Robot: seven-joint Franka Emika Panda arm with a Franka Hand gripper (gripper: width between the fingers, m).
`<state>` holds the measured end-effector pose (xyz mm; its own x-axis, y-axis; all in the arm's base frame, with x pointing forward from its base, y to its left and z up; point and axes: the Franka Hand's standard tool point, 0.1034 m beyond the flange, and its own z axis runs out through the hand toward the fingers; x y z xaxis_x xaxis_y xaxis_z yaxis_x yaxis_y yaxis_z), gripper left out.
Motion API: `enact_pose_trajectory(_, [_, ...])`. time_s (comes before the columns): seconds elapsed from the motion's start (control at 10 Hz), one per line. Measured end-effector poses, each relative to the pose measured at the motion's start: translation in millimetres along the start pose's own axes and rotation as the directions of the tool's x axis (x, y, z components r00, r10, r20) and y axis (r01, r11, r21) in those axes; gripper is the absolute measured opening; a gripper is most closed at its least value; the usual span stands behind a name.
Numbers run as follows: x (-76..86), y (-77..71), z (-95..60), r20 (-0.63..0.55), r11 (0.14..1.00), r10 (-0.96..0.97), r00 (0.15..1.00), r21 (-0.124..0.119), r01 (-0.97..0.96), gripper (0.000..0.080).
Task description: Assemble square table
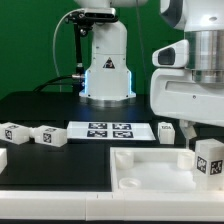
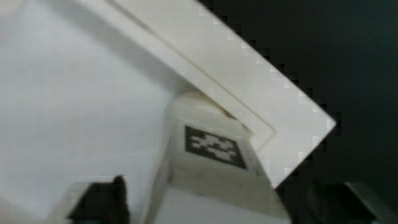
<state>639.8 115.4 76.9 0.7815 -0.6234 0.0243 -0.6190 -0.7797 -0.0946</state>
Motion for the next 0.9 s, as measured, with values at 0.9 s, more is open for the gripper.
enact_pose_trajectory(0.9, [3.8,3.3,0.9,-0.012,0.711,-0.704,0.710,-0.006,0.704,0.0649])
